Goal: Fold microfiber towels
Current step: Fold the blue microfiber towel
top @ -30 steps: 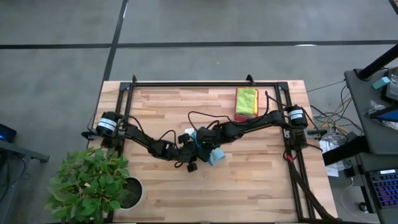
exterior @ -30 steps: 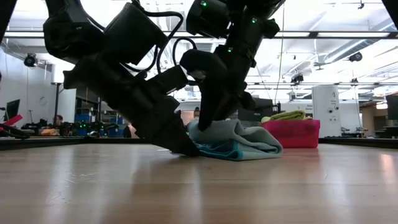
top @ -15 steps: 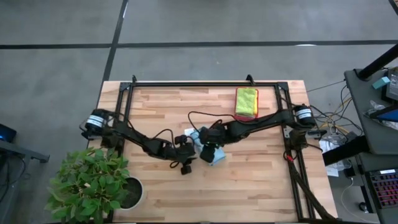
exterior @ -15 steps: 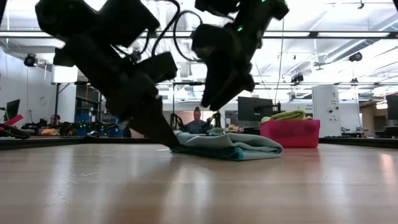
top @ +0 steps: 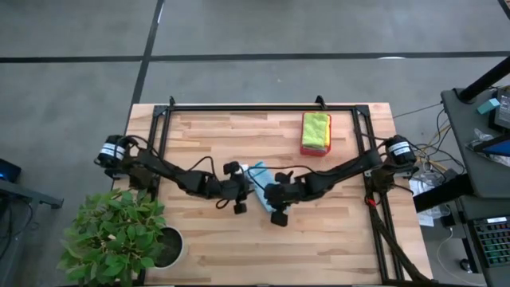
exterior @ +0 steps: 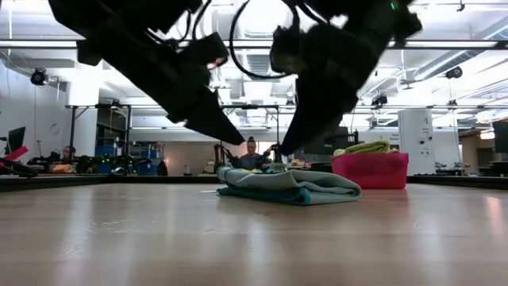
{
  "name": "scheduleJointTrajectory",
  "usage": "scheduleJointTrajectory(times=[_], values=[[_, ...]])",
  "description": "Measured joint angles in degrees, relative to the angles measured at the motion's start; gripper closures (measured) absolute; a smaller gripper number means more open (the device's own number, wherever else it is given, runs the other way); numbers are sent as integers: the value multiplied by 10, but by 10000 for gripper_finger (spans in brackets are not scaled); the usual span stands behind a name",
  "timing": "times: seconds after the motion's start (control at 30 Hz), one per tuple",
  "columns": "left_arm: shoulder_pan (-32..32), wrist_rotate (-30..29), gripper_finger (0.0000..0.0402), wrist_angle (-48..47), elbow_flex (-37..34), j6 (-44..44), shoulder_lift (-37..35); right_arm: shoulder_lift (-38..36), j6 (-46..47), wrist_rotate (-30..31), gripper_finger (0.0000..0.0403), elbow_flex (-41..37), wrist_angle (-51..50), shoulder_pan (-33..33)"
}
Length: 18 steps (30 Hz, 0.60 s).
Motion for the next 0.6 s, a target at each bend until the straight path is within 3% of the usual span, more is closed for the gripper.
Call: scheduleJointTrajectory(times=[0.27, 0.6], values=[[33, -6, 293, 19, 0, 0, 47, 12, -10, -3, 390, -104, 220, 0], [39, -3, 293, 16, 0, -16, 88, 34, -4, -43, 390, -153, 257, 2]])
